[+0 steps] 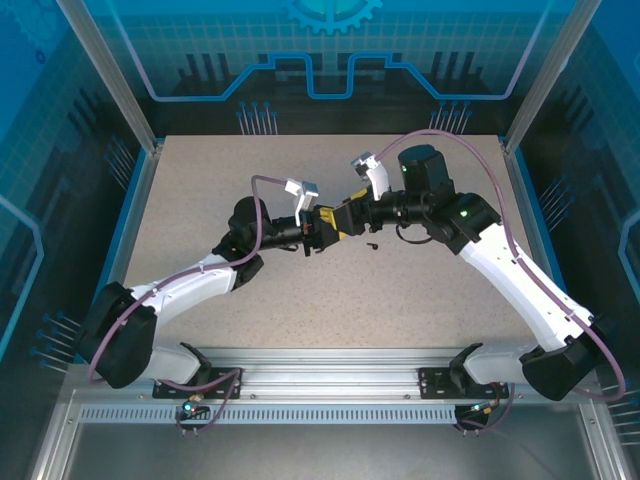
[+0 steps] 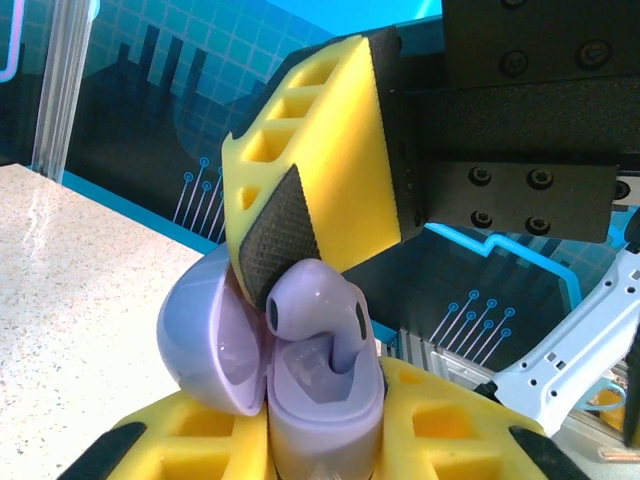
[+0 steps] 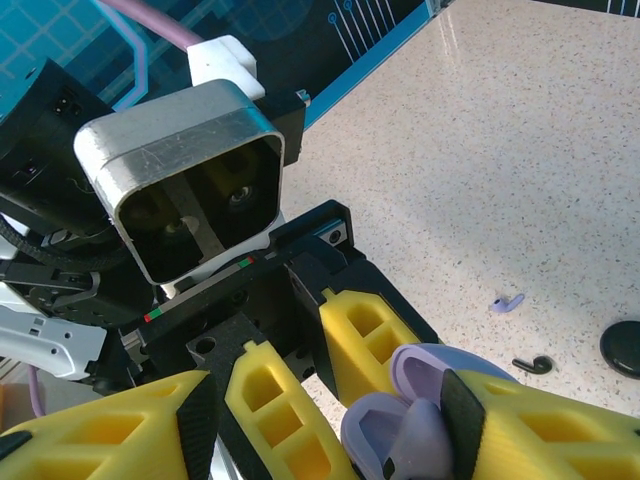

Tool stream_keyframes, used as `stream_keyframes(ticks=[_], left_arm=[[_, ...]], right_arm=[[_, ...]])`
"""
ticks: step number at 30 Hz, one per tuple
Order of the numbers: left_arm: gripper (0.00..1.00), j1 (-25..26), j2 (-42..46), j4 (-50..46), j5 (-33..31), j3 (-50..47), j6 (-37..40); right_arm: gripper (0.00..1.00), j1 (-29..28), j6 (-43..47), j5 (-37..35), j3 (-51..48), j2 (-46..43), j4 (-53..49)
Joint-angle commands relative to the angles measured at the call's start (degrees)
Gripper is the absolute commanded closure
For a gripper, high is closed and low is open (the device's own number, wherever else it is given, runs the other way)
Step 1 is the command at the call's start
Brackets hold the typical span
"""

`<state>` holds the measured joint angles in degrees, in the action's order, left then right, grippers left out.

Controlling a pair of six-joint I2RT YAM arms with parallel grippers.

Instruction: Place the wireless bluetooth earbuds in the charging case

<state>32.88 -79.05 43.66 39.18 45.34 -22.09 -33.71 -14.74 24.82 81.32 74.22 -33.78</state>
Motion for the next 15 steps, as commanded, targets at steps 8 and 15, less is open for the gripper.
stream_keyframes(ticks=[8,15], left_arm=[[0.88,1.8,-0.7,-3.4,4.8,3.5,1.5],[0.88,1.8,-0.1,-6.5,1.8,3.7,3.3]], right_arm=[[0.39,-1.6,3.2,3.8,3.4,-0.2,1.3],[0.45,-1.7,2.9,-0.4,2.8,-0.4,0.5]])
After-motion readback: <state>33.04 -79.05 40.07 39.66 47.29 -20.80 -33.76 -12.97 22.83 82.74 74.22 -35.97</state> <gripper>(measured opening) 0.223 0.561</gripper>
